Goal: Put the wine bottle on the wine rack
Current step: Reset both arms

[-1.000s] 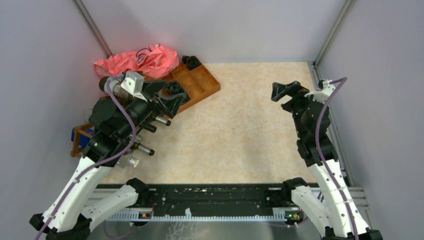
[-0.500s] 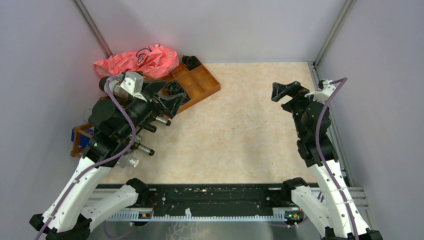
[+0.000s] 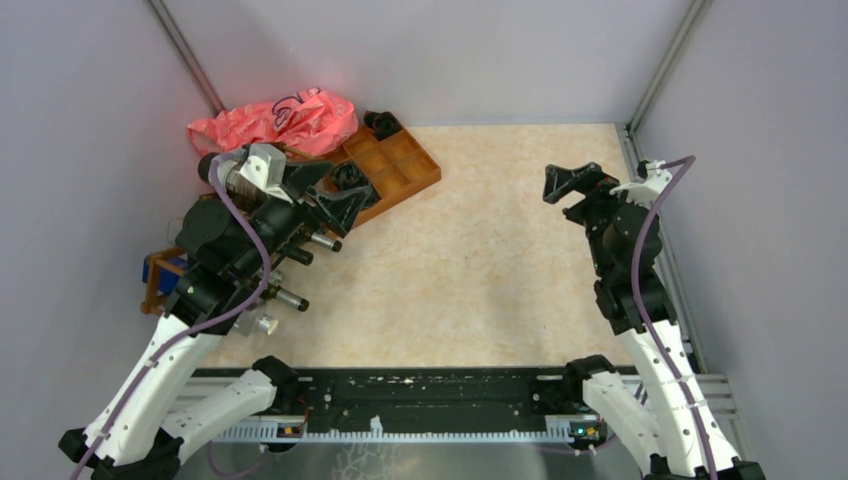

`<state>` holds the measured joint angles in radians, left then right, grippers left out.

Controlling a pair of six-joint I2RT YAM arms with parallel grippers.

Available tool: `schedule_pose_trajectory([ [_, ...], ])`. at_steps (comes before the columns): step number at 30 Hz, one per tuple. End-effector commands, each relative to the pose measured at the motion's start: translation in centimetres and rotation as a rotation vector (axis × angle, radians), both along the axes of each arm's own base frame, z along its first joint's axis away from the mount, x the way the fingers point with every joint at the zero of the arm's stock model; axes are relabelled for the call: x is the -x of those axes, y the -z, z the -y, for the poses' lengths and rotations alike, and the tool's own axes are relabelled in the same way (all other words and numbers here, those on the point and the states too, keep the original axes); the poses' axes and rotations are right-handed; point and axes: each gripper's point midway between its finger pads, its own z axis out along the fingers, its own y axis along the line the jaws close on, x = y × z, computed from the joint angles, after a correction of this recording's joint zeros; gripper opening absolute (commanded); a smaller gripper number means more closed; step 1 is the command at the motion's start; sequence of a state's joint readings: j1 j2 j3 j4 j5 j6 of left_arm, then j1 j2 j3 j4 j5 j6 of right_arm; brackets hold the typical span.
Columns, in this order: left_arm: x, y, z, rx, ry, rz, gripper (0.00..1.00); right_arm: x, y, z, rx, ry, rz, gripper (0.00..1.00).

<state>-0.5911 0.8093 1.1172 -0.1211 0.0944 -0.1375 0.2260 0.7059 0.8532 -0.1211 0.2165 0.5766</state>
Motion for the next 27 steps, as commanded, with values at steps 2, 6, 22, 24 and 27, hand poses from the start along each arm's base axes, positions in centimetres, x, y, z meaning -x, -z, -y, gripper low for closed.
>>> schedule_pose_trajectory([
  [2,0.08,-0.33,-0.47,0.002,-0.016,0.012,0.99,0.62,-2.96,0.5,-0.001,0.016,0.079,0.98],
  [6,0.09,-0.37,-0.42,0.002,-0.014,0.012,0.99,0.65,-3.09,0.49,-0.001,0.015,0.083,0.99],
  [22,0.13,-0.42,-0.53,0.003,-0.017,0.013,0.99,0.71,-3.0,0.69,0.001,0.025,0.081,0.98],
  [24,0.13,-0.36,-0.56,0.001,-0.018,0.013,0.99,0.73,-3.01,0.7,0.0,0.025,0.081,0.98],
  [27,0.18,-0.37,-0.63,0.002,-0.02,0.012,0.99,0.72,-3.0,0.72,0.0,0.026,0.081,0.98],
])
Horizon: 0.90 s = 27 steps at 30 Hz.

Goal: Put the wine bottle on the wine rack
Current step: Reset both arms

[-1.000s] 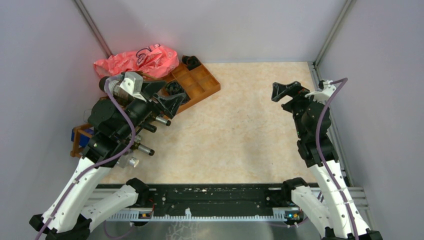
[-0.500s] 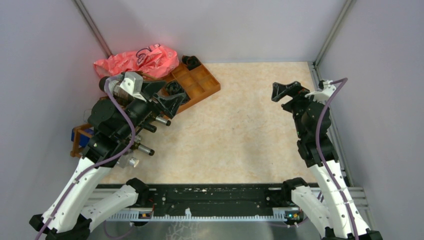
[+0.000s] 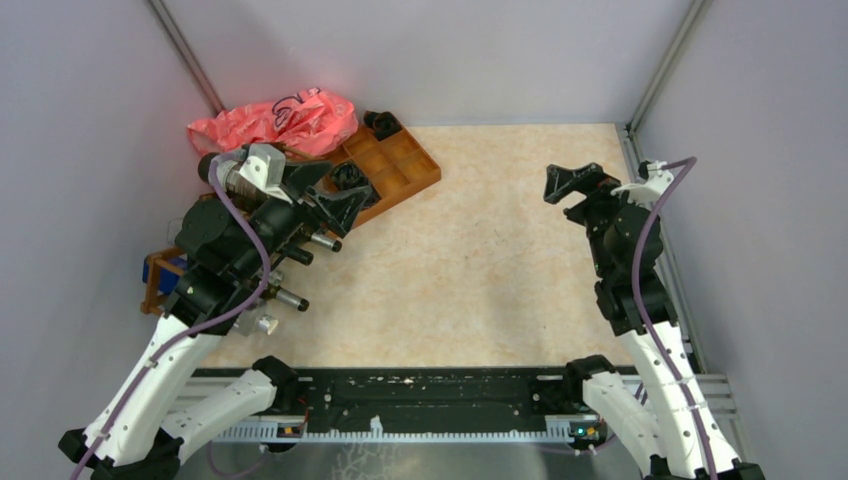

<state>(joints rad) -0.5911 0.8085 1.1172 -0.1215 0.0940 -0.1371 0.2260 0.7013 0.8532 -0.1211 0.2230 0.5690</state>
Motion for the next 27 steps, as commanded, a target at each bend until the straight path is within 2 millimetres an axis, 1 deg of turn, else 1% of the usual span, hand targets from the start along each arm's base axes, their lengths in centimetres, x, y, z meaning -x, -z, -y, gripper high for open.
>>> schedule_pose_trajectory([
  [1,0.18,-0.38,-0.63,0.002,-0.02,0.013,0.99,0.62,-2.9,0.53,-0.005,0.019,0.077,0.98],
  [27,0.36,-0.47,-0.73,0.004,-0.02,0.015,0.99,0.95,-3.23,0.97,0.003,0.037,0.088,0.98],
])
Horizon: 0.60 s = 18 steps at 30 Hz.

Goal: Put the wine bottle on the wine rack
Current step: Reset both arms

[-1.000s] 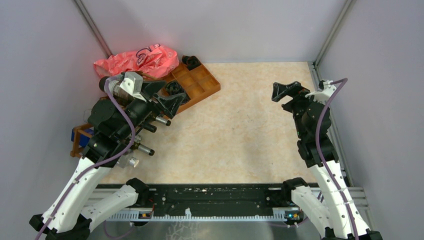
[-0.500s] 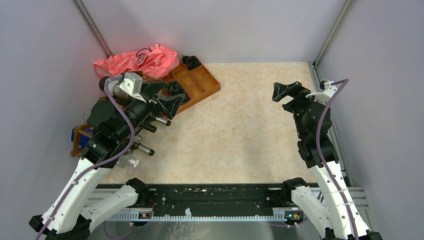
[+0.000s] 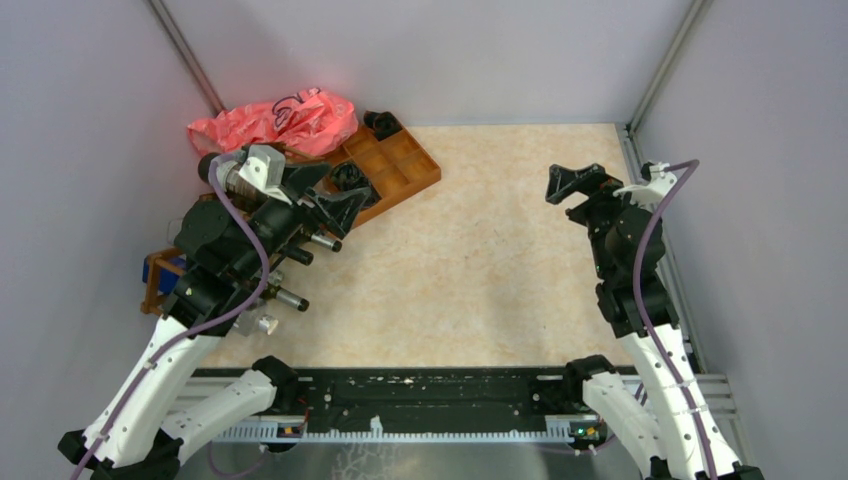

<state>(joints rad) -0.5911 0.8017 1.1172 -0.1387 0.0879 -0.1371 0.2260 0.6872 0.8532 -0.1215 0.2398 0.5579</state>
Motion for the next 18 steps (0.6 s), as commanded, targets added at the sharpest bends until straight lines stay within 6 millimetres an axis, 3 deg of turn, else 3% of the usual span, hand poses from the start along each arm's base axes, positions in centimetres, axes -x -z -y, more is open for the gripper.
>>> schedule_pose_trajectory([
  [1,0.31,-0.77,-0.59,0.01,-0.014,0.026,0.99,0.66,-2.86,0.57,-0.002,0.02,0.074,0.98],
  [18,0.6,-0.93,-0.81,0.015,-0.016,0.029,0.99,0.87,-3.08,0.75,-0.002,0.027,0.073,0.98],
])
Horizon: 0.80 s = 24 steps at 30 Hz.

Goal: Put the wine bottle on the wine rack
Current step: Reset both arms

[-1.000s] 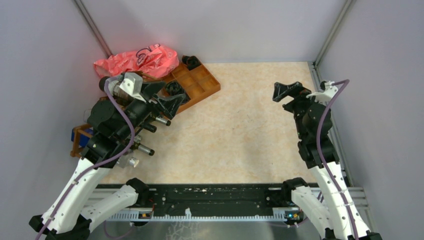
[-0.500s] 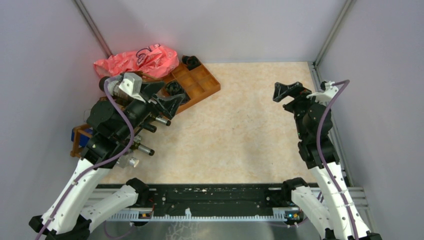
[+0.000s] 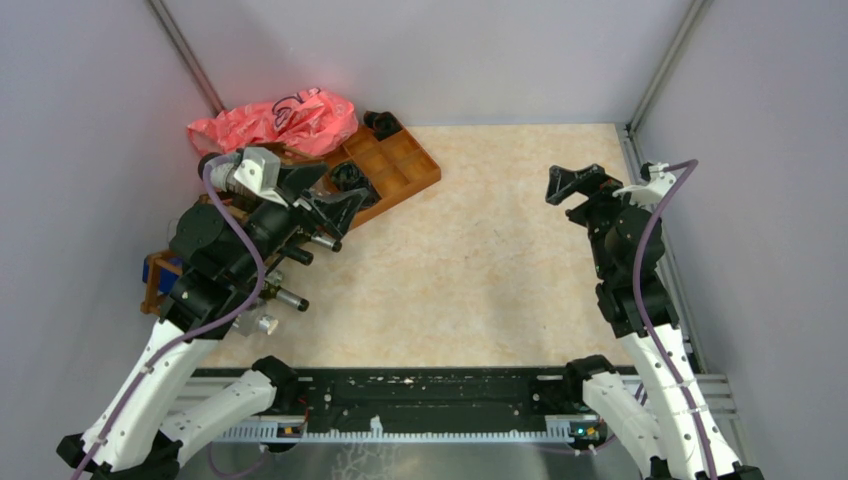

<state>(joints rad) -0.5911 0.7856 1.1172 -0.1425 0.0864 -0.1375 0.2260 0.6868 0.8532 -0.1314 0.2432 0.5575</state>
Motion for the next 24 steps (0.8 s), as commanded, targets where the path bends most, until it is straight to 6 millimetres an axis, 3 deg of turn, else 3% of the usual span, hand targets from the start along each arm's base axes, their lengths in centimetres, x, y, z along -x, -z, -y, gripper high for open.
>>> schedule_pose_trajectory([
  [1,0.19,-0.57,-0.52,0.008,-0.015,0.018,0.99,0.83,-3.34,0.69,-0.004,0.024,0.082,0.99],
  [24,0.68,-0.84,-0.75,0.015,-0.011,0.024,0.99,1.04,-3.62,0.85,-0.002,0.03,0.082,0.98],
])
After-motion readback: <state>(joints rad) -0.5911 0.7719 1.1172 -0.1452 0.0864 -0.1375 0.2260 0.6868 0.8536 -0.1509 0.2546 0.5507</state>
